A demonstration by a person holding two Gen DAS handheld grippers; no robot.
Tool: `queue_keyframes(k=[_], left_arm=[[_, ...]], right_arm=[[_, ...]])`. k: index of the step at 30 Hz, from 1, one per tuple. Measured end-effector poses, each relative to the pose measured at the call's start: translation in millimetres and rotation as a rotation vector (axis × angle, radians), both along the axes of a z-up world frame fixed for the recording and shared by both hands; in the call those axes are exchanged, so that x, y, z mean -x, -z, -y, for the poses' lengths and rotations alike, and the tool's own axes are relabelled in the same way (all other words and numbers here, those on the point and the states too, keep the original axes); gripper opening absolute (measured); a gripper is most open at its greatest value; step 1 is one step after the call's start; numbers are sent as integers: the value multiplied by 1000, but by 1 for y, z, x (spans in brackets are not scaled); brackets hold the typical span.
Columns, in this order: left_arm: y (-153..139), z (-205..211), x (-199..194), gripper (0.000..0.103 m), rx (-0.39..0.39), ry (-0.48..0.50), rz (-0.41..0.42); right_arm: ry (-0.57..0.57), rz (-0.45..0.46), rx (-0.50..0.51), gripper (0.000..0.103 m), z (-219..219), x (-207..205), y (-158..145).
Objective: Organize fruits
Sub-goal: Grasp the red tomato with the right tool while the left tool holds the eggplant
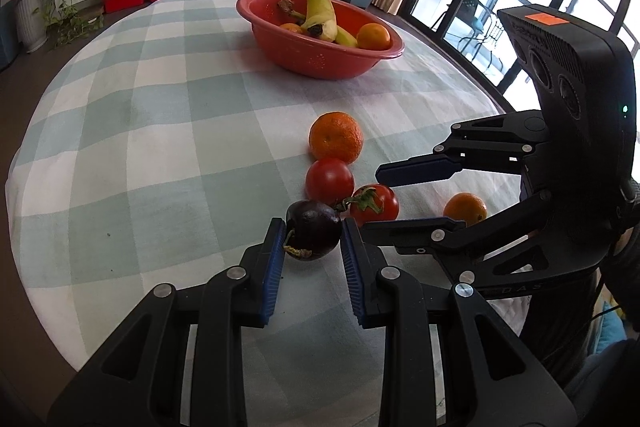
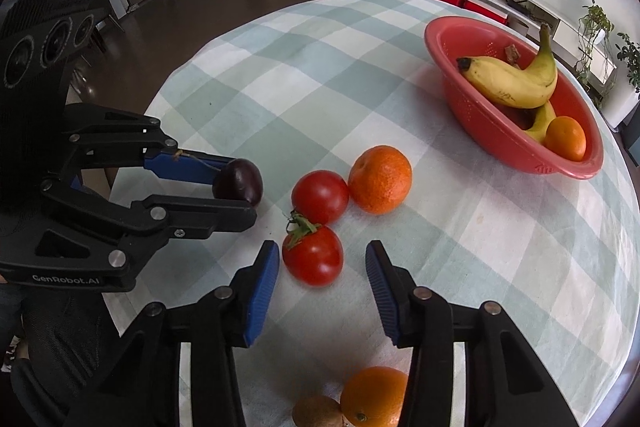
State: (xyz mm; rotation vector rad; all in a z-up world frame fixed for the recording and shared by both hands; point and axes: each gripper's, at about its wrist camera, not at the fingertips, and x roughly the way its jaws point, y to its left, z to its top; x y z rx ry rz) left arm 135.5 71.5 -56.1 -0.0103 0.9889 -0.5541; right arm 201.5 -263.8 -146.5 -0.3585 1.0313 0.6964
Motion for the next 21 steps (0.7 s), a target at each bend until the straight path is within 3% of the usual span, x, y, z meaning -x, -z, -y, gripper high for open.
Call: queue_keyframes(k=[11, 21], left_arm=[[2, 2, 0, 26, -4, 1, -9], [3, 2, -1, 26, -3, 1, -10]], right_arm=[[-23, -16, 0, 35, -6, -3, 8], [-20, -20, -19, 34, 1, 4, 6]])
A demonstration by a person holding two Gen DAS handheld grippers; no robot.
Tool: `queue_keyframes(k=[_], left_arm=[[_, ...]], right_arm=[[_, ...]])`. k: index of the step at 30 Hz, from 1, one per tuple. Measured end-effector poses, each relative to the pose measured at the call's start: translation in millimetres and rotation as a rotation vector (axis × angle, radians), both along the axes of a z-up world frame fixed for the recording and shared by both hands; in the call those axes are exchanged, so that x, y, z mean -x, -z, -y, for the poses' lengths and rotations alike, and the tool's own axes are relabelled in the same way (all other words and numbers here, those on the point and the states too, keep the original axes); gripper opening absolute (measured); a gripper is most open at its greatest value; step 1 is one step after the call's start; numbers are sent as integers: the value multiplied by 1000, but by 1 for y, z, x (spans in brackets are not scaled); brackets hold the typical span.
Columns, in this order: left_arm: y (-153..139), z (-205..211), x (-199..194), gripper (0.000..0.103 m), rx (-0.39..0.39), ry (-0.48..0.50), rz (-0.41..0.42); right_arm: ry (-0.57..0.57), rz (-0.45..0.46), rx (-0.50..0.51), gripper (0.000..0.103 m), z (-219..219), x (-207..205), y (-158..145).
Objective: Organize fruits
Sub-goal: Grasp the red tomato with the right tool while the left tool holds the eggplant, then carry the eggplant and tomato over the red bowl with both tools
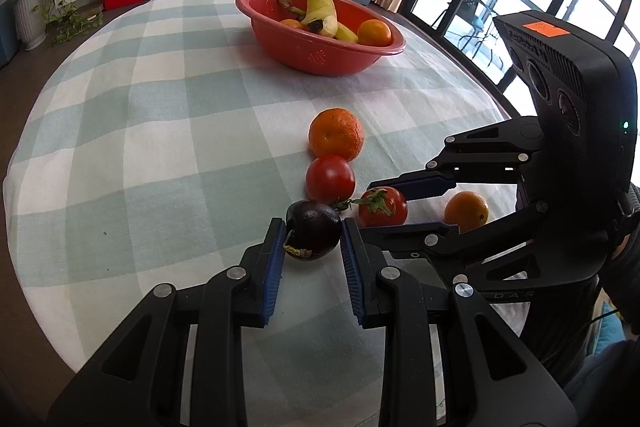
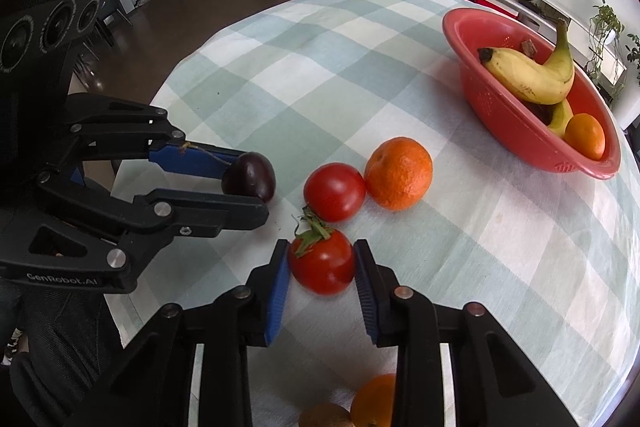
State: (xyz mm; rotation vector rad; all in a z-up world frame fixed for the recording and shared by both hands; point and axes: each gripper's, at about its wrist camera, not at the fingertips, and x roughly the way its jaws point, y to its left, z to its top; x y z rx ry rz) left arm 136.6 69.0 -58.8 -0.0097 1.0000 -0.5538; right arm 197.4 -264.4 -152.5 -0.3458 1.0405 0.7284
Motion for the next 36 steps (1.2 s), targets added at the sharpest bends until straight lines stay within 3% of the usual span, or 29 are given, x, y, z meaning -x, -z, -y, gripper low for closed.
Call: queue_keyframes(k=[8, 14, 20, 28, 36], left_arm=[[-2, 0, 1, 26, 11, 5, 10], [-10, -5, -1, 26, 64, -9, 9], [-32, 0, -13, 26, 73, -3, 40], [-72, 20, -66, 26, 82, 18, 95], [-102, 45, -143, 26, 50, 36, 114]], right_arm=[[51, 17, -82, 34, 28, 15, -21], [119, 51, -140, 34, 65, 17, -42], [205, 102, -166, 34, 104, 1, -67], [236, 179, -168, 34, 122, -29, -101], [247, 199, -166, 34, 114, -80, -113]])
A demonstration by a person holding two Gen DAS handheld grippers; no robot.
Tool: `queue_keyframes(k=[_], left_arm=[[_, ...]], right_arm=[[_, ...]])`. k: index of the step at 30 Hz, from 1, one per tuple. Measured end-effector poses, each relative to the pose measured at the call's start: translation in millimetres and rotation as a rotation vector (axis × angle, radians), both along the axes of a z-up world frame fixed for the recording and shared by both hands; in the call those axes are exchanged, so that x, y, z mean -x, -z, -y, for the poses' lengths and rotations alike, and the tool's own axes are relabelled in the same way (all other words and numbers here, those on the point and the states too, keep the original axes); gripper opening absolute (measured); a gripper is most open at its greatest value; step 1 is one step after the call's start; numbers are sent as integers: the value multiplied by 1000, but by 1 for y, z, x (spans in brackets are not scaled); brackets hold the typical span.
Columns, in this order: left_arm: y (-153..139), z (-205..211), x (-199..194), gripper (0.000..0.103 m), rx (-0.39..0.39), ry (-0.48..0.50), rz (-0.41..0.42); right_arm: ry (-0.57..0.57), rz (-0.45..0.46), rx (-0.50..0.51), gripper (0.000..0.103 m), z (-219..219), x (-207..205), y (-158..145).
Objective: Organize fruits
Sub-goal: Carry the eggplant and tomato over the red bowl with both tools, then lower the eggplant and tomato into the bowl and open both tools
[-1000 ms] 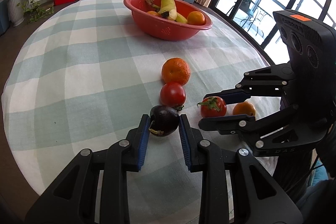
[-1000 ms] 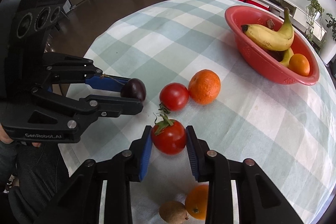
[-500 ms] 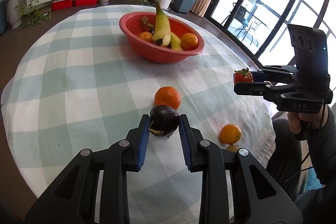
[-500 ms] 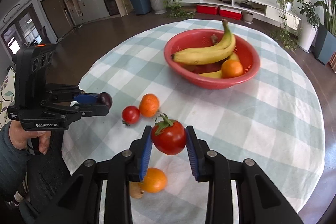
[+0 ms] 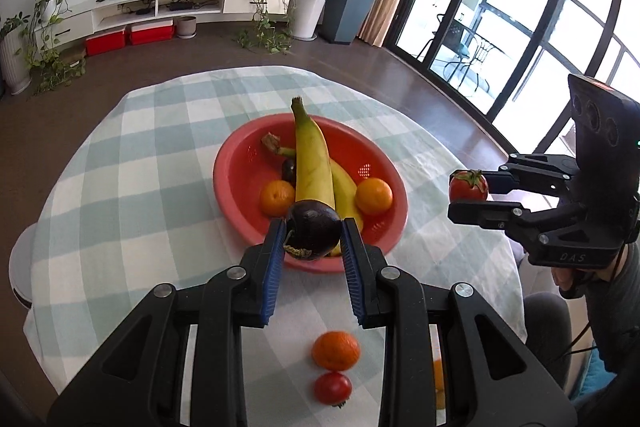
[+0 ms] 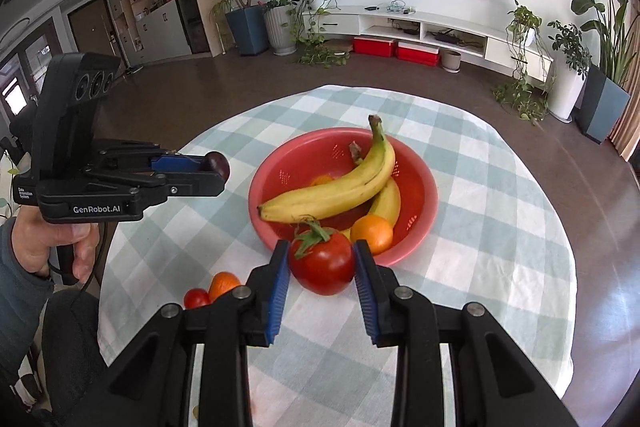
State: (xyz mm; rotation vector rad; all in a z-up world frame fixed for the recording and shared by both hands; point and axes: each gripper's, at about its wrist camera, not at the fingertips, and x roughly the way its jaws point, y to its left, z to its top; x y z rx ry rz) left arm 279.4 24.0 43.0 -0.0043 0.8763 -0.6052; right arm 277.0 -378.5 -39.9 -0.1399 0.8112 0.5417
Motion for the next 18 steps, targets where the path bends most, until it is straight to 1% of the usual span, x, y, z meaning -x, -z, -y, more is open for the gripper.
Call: queue_keyframes(k=[3, 8, 13, 18], left_arm=[[1, 13, -26, 26, -34, 4, 0], [18, 33, -58, 26, -77, -2, -11], [39, 46, -73, 26, -106, 0, -26], [52, 50, -78, 26, -122, -2, -23]], right_arm=[[2, -17, 18, 34, -7, -22, 5], [5, -53, 53, 34, -17, -48, 24], [3, -63, 89, 34, -25, -63, 38], [21, -86, 99, 34, -26, -76, 51]])
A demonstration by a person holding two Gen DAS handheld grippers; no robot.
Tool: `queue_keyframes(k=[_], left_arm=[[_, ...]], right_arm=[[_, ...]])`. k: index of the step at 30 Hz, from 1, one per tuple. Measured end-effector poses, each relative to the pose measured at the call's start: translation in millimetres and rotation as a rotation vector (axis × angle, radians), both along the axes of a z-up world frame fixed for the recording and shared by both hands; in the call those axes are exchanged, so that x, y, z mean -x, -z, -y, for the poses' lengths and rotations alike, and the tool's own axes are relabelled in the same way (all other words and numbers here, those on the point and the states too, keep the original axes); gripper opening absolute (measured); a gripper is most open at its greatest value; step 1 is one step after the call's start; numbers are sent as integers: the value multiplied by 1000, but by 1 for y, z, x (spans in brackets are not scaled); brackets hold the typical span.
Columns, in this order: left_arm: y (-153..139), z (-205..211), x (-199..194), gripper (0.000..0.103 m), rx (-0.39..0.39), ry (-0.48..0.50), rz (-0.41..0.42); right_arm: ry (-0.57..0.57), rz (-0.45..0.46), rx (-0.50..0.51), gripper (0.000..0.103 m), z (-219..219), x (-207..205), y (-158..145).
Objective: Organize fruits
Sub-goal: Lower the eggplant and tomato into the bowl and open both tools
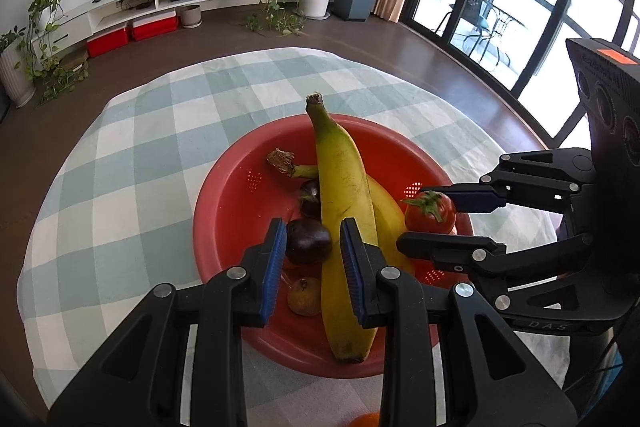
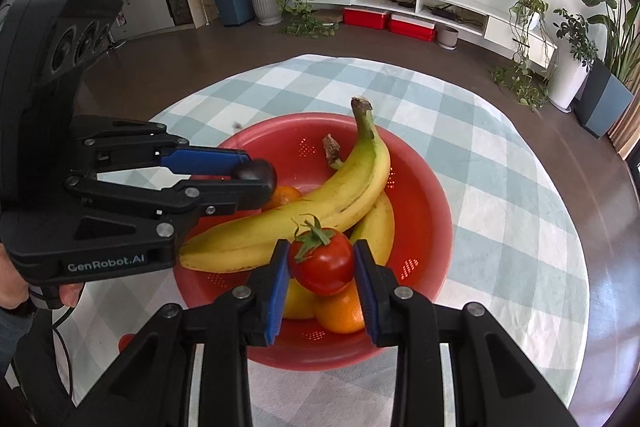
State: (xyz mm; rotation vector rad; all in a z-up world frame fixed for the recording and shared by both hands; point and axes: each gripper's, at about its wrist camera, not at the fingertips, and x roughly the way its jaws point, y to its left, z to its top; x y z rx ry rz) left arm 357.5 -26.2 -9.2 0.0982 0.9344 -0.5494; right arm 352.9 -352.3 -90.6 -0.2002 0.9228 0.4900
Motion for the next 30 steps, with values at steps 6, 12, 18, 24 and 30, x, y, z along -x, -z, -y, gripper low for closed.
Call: queue_keyframes(k=[6, 12, 18, 24, 30], left_arm=[[10, -2, 0, 26, 6, -4, -5], [9, -4, 2, 26, 17, -2, 1], [6, -10, 11, 26, 34, -19, 12], [-7, -25, 30, 46, 69, -62, 42], [-17, -43, 71, 88, 87, -92, 69]], right_arm=[[-5, 11, 35, 34, -4, -3, 6], [2, 12, 33, 34, -3, -4, 7], [14, 10, 24, 34, -1, -3, 7], [34, 43, 12, 53, 6, 12, -4], [78, 81, -63, 79, 29, 56, -18]])
